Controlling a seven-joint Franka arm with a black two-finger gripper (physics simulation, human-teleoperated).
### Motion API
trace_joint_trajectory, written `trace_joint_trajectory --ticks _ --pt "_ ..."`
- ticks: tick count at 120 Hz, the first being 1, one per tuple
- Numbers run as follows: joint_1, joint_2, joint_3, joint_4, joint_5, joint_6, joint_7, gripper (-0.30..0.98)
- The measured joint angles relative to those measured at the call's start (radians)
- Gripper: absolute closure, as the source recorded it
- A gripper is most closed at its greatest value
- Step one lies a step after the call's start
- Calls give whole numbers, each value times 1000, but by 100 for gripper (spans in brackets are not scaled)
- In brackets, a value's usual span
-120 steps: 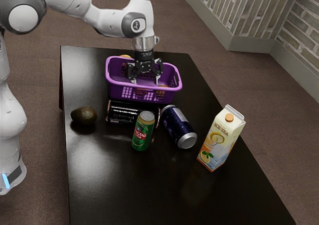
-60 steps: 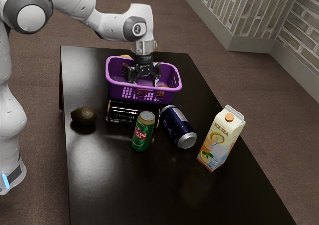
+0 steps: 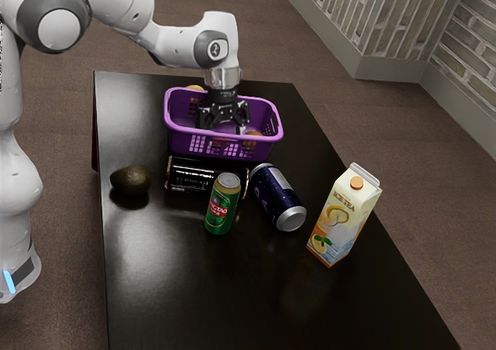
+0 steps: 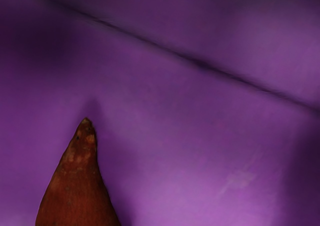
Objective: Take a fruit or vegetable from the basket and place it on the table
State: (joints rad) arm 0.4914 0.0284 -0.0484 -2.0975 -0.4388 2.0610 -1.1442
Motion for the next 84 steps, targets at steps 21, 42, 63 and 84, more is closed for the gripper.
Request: trace_joint_trajectory --ticks 21,42,63,84 --pt "9 37 -3 35 0 1 -3 0" --pt "-2 69 -7 53 -4 8 -6 -17" --pt "-12 65 -9 53 -4 17 -6 -7" --pt "-16 50 -9 52 4 16 -7 17"
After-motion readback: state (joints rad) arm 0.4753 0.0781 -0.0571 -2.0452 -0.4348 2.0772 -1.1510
